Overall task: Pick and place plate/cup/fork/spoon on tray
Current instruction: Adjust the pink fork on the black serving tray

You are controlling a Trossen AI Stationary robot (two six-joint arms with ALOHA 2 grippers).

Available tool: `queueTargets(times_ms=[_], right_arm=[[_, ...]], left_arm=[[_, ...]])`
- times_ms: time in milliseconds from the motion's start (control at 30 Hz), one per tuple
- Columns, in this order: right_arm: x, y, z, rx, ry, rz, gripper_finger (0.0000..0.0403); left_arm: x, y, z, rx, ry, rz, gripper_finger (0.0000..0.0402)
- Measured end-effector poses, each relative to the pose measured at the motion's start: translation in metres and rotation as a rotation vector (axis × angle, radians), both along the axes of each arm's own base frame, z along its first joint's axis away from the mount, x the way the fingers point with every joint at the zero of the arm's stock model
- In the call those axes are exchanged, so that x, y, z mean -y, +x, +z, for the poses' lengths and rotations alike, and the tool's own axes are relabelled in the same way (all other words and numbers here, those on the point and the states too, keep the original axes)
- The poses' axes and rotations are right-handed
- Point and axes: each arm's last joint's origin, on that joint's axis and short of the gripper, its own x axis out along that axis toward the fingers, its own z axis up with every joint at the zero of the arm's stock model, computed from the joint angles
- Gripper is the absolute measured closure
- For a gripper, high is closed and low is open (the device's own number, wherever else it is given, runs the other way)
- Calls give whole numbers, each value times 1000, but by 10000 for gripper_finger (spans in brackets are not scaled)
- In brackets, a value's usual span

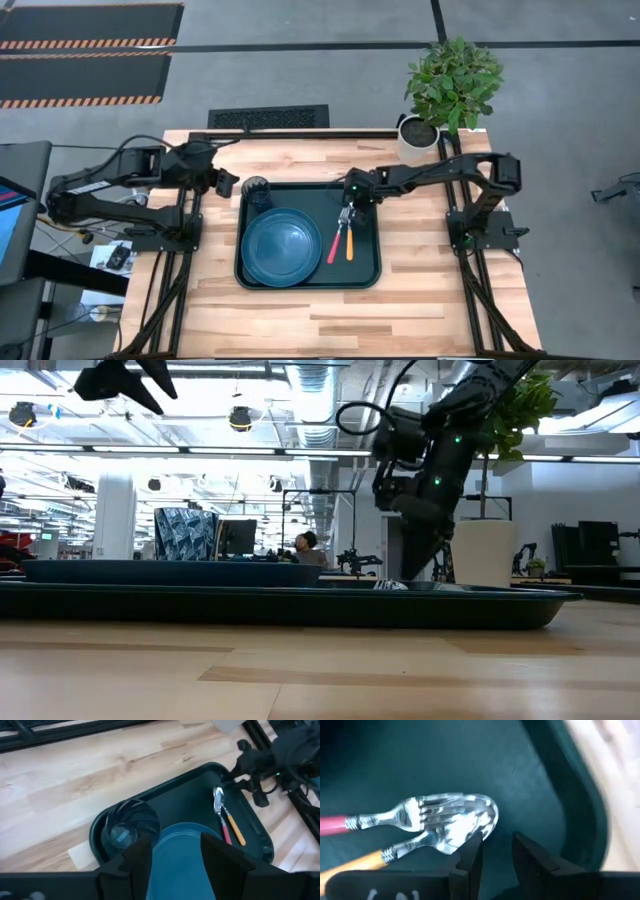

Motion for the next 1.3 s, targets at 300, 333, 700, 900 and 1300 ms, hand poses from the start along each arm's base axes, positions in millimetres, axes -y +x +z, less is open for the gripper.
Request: queueTargets(times_ms=[300, 333, 700, 900, 1300], right_arm=[[-13, 6, -7, -5, 4, 42, 276], [-14, 6, -7, -4, 3, 44, 276], [-12, 12, -4, 61, -33, 32, 276], [-13, 21, 2, 168, -59, 42, 276], [-29, 18, -2, 105, -15, 40, 276]], left_arm=[[5, -4, 2, 16, 30, -2, 248], [5, -4, 2, 16, 30, -4, 248], [5, -4, 2, 18, 30, 2, 248], [5, -4, 2, 12, 42, 3, 248], [5, -5, 1, 4, 43, 4, 248]])
